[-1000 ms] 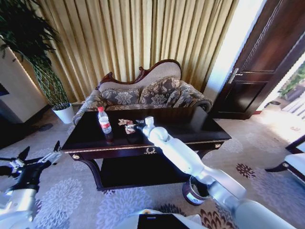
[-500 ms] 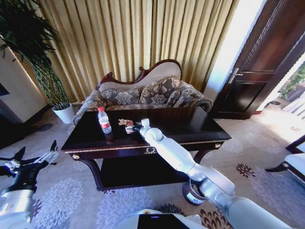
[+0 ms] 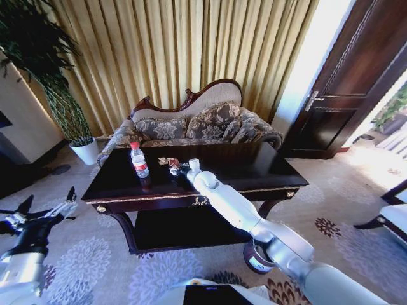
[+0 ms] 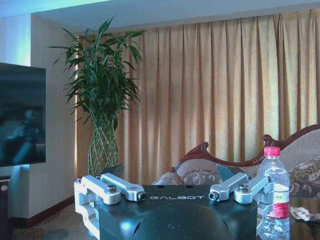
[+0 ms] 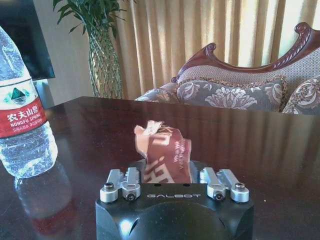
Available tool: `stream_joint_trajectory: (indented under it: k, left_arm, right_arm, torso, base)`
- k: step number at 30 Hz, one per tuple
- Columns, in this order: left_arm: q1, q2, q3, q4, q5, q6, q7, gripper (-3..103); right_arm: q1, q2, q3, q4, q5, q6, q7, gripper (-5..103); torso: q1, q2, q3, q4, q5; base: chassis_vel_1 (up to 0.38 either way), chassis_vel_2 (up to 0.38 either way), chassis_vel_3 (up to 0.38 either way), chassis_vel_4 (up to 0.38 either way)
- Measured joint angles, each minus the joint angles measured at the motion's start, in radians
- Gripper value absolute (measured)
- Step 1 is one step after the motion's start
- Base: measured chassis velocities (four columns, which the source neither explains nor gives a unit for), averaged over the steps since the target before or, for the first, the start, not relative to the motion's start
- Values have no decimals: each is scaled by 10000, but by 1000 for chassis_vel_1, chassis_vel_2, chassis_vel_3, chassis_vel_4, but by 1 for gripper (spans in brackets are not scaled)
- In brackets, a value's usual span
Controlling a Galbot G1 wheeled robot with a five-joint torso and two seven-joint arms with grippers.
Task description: Move to the front of the table and place the trash on the table into the trash bin.
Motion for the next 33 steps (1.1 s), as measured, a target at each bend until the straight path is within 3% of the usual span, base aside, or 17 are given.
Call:
stream_joint_trajectory:
  k: [1, 3, 6, 11, 18, 21, 25, 27, 33]
  left_arm:
    - [-5, 0, 0, 0, 0, -1, 0, 100]
    - [-7, 1, 0, 0, 0, 0, 0, 100]
    - [-9, 3, 19, 0, 0, -2, 2, 100]
    - [-27, 22, 41, 0, 0, -2, 7, 100]
    - [-29, 35, 56, 0, 0, -2, 10, 100]
    - [-29, 21, 59, 0, 0, -1, 10, 100]
    - [-28, 12, 51, 0, 16, -2, 10, 100]
    - [-28, 8, 43, 0, 17, -2, 11, 100]
    - [0, -68, -50, 0, 19, -2, 10, 100]
  right_arm:
    - [-10, -15, 5, 18, 0, 9, 0, 40]
    - [-17, -24, 10, 30, -1, 15, 0, 40]
    - [-57, -108, 41, 122, -2, 35, 0, 24]
    - [-92, -223, 97, 199, 3, 38, 0, 8]
    - [-93, -343, 285, 365, 131, 1, -12, -2]
    - [-46, -387, 290, 398, 319, -92, -145, 2]
    - [119, -380, 143, 217, 527, -89, -362, 24]
    - [155, -362, 120, 158, 529, -68, -403, 24]
    - [528, -74, -81, -324, 559, 32, -567, 51]
  torso:
    - [0, 0, 0, 0, 0]
    - [0, 0, 0, 0, 0]
    - [0, 0, 0, 0, 0]
    - [0, 0, 0, 0, 0]
    - [0, 0, 0, 0, 0]
    - [0, 0, 0, 0, 0]
    - [0, 0, 0, 0, 0]
    - [0, 0, 0, 0, 0]
    - [0, 0, 0, 1, 0]
  base:
    - [0, 0, 0, 0]
    - [0, 0, 0, 0]
    - [0, 0, 0, 0]
    - [0, 0, 0, 0]
    - [0, 0, 0, 0]
    - [0, 0, 0, 0]
    - [0, 0, 0, 0]
    - [0, 0, 0, 0]
    - [0, 0, 0, 0]
